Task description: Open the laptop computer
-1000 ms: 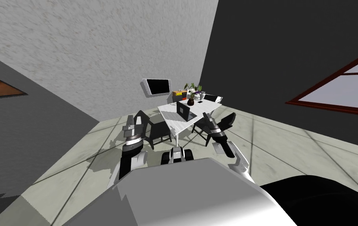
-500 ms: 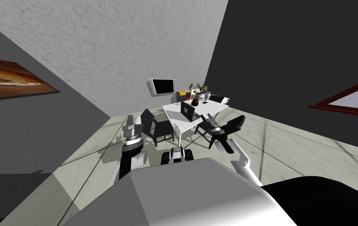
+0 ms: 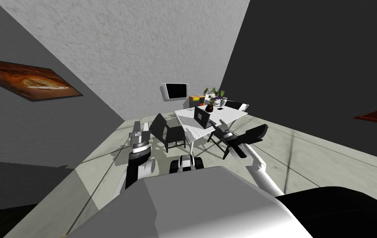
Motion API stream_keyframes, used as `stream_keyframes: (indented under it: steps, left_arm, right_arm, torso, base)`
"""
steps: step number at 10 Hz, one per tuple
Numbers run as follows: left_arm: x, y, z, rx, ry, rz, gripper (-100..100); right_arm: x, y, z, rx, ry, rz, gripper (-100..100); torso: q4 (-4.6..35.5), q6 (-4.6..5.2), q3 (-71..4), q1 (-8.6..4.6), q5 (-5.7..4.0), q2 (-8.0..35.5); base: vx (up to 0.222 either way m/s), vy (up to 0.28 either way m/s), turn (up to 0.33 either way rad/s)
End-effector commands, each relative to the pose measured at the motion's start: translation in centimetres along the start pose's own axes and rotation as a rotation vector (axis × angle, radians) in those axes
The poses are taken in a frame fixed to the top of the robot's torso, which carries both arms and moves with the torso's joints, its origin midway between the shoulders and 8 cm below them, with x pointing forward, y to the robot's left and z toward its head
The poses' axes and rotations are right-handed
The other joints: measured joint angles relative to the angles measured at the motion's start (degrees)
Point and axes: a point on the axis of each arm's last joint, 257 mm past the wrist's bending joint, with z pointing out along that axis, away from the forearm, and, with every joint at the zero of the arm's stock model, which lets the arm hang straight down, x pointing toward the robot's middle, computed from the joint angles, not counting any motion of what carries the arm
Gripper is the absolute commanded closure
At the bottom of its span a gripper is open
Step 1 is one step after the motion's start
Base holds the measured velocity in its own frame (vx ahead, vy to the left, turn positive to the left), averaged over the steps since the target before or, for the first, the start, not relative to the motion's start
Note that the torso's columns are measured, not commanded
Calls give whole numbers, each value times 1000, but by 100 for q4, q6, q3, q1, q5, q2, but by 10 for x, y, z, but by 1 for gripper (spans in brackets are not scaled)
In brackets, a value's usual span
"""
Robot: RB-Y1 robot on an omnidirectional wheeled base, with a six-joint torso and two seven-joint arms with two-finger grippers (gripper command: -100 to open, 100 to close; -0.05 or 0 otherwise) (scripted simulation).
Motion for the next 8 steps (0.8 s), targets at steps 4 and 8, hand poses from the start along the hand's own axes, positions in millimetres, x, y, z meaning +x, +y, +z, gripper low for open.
stream_keyframes:
  steps: [4,8]
  left_arm:
    - [0,0,0,0,0,0,0]
    - [0,0,0,0,0,0,0]
  right_arm:
    - [29,-43,2,-20,124,-332,-100]
    - [42,-86,3,-40,218,-602,-100]
  torso:
    - [0,4,0,7,2,0]
    - [0,1,0,7,2,1]
  base:
    - [-1,37,113]
    - [-2,38,147]
